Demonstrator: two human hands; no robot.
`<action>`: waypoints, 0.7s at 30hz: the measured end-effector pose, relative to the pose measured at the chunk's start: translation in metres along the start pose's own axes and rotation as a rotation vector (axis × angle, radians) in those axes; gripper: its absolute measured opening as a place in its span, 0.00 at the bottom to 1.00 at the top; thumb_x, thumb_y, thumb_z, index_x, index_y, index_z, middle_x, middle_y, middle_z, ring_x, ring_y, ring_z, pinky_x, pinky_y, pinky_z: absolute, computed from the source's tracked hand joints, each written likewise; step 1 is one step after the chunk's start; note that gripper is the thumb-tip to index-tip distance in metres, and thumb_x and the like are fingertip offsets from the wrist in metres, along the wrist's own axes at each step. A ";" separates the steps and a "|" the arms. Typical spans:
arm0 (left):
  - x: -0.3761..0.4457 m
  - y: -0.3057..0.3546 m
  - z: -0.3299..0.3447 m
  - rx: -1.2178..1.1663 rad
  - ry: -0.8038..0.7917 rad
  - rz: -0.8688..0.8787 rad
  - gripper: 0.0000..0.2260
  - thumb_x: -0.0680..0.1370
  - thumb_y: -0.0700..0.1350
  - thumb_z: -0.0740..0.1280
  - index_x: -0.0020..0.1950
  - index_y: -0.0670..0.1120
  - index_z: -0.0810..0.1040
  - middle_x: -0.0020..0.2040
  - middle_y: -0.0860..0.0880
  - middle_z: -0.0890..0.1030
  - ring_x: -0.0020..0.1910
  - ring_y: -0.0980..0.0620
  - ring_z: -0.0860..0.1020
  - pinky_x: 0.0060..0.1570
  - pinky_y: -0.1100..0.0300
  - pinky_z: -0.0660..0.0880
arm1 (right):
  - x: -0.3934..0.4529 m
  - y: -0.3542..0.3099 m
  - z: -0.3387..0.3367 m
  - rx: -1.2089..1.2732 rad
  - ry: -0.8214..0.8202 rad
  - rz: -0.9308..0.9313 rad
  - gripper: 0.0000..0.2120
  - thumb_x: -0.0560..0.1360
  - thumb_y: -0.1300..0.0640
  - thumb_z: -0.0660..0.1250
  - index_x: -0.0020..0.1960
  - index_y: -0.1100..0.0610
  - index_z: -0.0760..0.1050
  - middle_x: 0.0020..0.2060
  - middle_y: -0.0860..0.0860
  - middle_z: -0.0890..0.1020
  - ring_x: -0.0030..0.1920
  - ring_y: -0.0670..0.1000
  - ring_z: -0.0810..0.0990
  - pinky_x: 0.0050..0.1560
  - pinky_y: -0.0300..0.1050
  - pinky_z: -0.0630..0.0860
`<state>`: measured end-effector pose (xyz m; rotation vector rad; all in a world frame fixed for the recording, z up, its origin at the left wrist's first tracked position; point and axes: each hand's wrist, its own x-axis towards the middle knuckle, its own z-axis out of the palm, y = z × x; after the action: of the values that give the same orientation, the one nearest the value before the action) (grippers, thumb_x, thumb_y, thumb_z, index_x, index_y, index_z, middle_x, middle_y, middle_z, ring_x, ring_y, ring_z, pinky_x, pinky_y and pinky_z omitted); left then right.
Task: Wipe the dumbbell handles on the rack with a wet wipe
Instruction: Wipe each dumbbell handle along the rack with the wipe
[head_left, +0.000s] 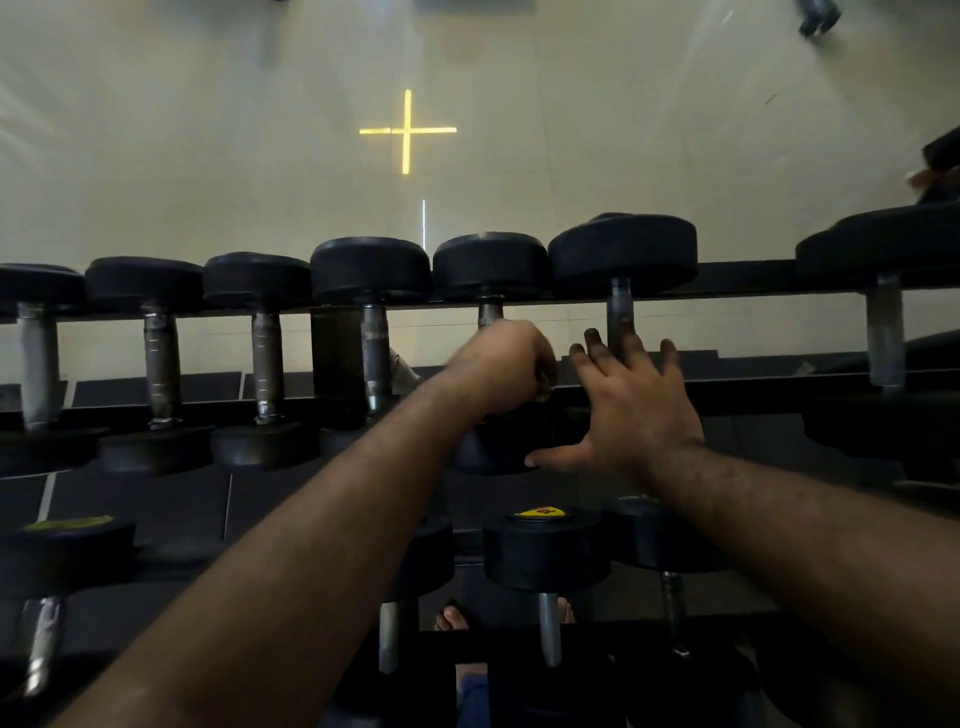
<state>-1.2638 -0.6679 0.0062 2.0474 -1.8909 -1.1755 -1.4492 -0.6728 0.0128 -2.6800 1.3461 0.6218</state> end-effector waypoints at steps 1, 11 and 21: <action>0.001 0.004 0.007 0.035 -0.056 0.028 0.08 0.77 0.43 0.75 0.52 0.55 0.88 0.45 0.56 0.86 0.45 0.56 0.83 0.51 0.53 0.84 | 0.000 0.000 0.000 -0.003 -0.004 -0.001 0.70 0.58 0.08 0.49 0.86 0.53 0.58 0.85 0.53 0.60 0.86 0.62 0.51 0.80 0.76 0.52; -0.053 -0.069 -0.043 -0.009 -0.045 -0.119 0.07 0.78 0.42 0.76 0.52 0.53 0.88 0.46 0.58 0.85 0.46 0.61 0.82 0.50 0.62 0.80 | -0.001 0.000 -0.001 -0.001 -0.018 -0.004 0.70 0.59 0.07 0.49 0.86 0.54 0.56 0.87 0.54 0.57 0.86 0.62 0.47 0.81 0.76 0.49; -0.055 -0.039 -0.016 -0.250 0.238 -0.081 0.11 0.78 0.39 0.72 0.53 0.52 0.89 0.48 0.54 0.87 0.48 0.55 0.85 0.52 0.56 0.83 | 0.000 -0.003 0.000 -0.013 -0.006 0.006 0.71 0.57 0.07 0.45 0.86 0.53 0.56 0.86 0.53 0.58 0.86 0.61 0.49 0.81 0.76 0.48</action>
<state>-1.2188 -0.6167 0.0204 2.0375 -1.4867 -1.0672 -1.4469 -0.6712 0.0125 -2.6830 1.3535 0.6408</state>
